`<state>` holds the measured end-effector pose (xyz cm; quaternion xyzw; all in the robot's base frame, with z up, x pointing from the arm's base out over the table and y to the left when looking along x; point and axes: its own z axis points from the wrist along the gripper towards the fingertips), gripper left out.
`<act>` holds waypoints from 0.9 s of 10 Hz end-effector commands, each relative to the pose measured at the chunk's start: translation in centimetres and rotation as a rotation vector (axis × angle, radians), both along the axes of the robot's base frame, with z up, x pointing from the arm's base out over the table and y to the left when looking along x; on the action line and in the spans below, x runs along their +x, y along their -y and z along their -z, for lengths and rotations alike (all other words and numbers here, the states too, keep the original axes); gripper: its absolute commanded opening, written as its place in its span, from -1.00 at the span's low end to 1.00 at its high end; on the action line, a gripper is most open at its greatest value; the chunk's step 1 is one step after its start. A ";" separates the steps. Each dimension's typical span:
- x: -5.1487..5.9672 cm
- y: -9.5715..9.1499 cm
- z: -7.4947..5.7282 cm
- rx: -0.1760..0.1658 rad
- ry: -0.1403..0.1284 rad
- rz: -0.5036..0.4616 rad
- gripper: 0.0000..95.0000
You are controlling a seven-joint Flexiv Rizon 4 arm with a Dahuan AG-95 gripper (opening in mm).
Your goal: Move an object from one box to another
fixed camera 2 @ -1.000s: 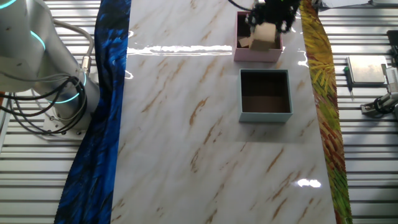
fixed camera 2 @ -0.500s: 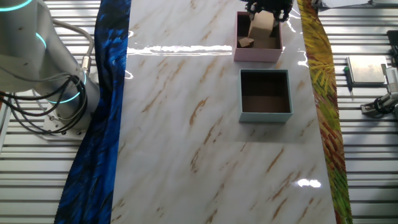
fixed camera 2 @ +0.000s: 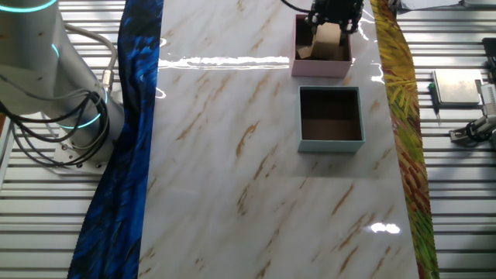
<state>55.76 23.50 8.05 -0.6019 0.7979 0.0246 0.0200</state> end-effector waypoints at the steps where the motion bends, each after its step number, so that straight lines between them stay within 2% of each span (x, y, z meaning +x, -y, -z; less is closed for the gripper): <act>1: -0.4 -0.3 1.0 0.009 0.001 -0.007 -1.00; 2: -0.3 -0.4 1.1 0.011 -0.003 -0.025 0.20; 3: -0.4 -0.4 1.1 0.011 -0.002 -0.033 1.00; 6: -0.4 -0.2 0.9 0.023 0.002 -0.038 1.00; 9: -0.9 1.5 -0.4 0.040 0.000 -0.058 1.00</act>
